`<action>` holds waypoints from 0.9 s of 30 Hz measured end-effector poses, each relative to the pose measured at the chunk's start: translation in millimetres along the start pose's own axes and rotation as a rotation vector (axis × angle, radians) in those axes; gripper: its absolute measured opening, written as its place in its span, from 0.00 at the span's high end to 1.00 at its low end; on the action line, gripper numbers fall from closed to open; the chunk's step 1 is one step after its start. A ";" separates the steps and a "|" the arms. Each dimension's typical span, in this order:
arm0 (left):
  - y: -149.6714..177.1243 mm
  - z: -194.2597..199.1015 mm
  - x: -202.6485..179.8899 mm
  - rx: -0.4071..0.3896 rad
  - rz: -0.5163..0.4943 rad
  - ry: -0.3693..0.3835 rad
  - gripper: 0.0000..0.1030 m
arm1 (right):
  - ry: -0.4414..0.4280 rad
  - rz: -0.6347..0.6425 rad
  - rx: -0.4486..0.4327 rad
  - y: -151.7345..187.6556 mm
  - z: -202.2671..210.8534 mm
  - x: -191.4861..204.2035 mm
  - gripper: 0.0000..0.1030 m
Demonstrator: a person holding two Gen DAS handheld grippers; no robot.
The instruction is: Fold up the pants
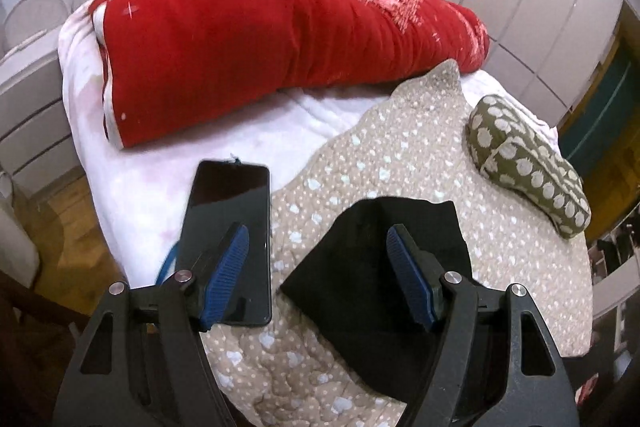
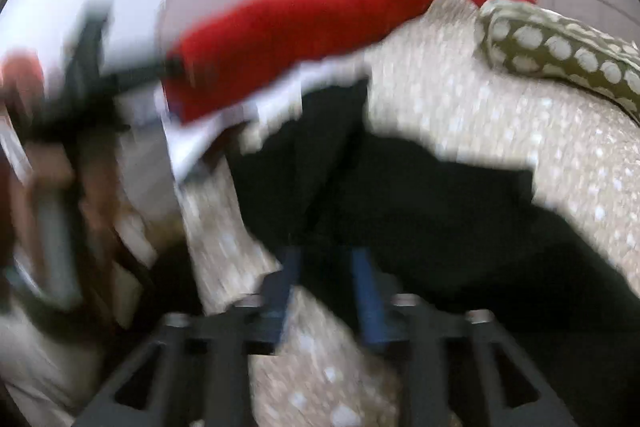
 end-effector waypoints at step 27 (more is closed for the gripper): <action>4.3 2.5 -16.9 -0.049 -0.048 -0.009 0.30 | 0.229 -0.238 -0.073 -23.5 24.5 -113.2 0.45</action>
Point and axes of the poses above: each gripper's, at about its wrist camera, not at the fingertips, and z roughly against the way its jaws point, x to its left, y to its underside, the point moved 8 cm from there along -z, roughly the way its jaws point, and after that the axes turned 8 degrees about z, right-handed, at the moved point
